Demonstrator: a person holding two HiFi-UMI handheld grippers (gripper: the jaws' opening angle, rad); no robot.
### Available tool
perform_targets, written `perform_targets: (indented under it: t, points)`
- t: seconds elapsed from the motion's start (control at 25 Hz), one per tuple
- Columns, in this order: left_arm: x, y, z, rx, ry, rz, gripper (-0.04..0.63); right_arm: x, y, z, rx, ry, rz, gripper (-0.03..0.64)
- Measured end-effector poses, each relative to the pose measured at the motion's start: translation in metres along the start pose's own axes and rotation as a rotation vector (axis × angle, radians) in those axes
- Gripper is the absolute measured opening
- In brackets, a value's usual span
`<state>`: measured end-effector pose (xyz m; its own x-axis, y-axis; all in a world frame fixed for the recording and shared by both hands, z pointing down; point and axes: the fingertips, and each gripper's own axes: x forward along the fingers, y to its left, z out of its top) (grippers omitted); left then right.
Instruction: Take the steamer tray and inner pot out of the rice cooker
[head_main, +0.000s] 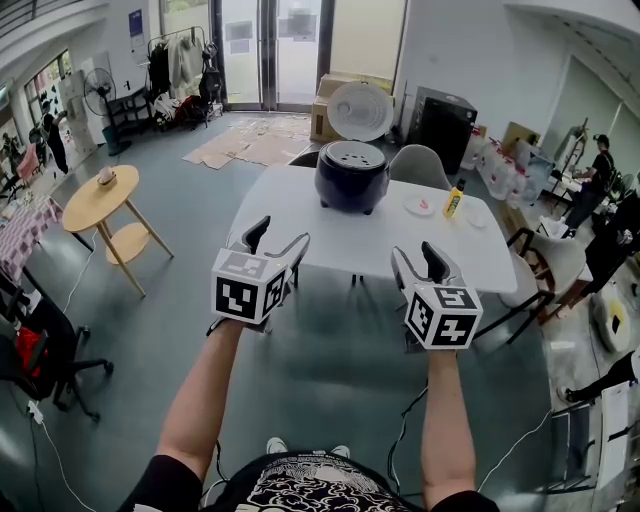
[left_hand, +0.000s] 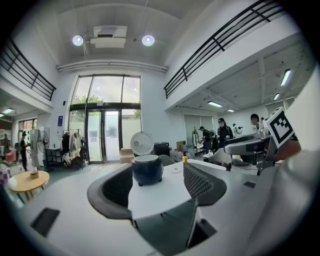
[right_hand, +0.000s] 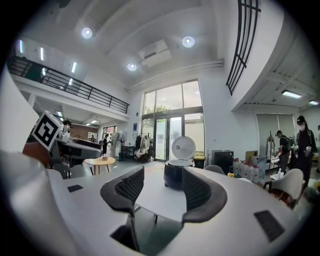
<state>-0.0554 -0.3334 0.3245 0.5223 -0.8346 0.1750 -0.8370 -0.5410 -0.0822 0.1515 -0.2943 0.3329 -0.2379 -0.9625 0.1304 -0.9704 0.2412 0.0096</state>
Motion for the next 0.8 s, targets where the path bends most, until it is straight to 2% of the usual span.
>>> perform_targets:
  t: [0.2,0.36,0.64,0.8]
  points:
    - [-0.001,0.0,0.001,-0.01,-0.001,-0.018,0.331,0.0,0.002,0.0,0.007,-0.004,0.0,0.281]
    - [-0.001,-0.003,0.0,-0.042,0.001,-0.042,0.38,0.001,0.002,-0.001,0.004,0.006,-0.005,0.311]
    - [-0.006,0.006,0.004,-0.039,-0.006,-0.008,0.399,0.003,0.003,0.002,0.015,0.001,-0.004,0.377]
    - [-0.008,0.011,0.002,-0.036,0.001,0.006,0.399,0.005,0.008,0.001,0.016,0.007,0.019,0.391]
